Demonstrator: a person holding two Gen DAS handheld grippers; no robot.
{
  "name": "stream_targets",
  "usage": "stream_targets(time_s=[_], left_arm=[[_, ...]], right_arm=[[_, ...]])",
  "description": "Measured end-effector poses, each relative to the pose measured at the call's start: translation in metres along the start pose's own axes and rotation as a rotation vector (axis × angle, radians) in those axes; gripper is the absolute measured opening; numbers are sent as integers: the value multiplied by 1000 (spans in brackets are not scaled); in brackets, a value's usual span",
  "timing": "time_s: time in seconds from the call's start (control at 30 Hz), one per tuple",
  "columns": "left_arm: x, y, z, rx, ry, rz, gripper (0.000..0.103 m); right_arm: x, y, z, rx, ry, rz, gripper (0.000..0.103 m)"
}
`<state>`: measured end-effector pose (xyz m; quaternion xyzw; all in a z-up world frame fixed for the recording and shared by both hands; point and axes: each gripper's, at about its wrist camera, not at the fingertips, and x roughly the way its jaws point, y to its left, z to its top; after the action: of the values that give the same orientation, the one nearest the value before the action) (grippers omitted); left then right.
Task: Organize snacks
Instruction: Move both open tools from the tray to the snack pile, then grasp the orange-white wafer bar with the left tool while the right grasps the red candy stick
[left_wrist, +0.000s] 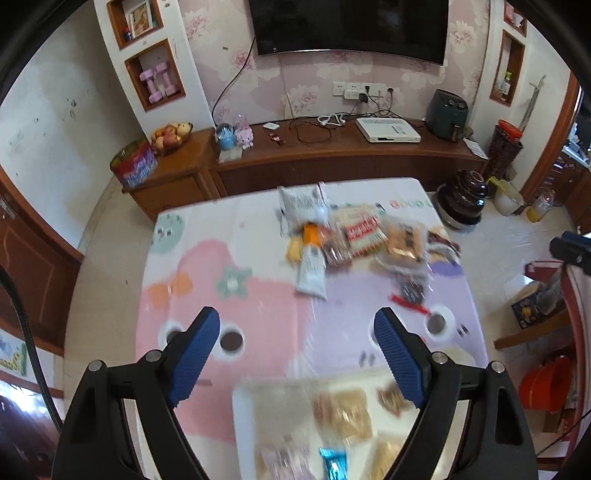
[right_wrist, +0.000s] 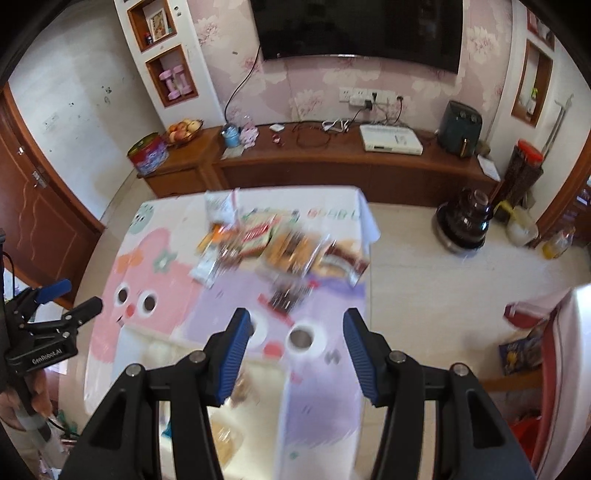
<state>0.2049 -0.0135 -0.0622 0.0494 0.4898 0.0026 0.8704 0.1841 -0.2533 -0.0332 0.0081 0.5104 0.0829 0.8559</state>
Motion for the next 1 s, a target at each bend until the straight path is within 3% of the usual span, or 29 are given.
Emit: stream_targets(time_s=[0.17, 0.27, 0.53, 0.7, 1.0], left_arm=[[65, -1, 34, 15, 51, -21, 85], [111, -2, 41, 18, 117, -75, 85], [226, -3, 30, -15, 275, -128, 85], [262, -5, 27, -52, 300, -158, 84], [295, -15, 29, -111, 324, -187, 80]], right_arm=[[49, -26, 47, 11, 24, -4, 53], [93, -37, 61, 10, 61, -16, 53], [207, -60, 59, 19, 198, -11, 53], [254, -65, 45, -20, 257, -39, 53], [290, -49, 43, -170, 256, -71, 53]])
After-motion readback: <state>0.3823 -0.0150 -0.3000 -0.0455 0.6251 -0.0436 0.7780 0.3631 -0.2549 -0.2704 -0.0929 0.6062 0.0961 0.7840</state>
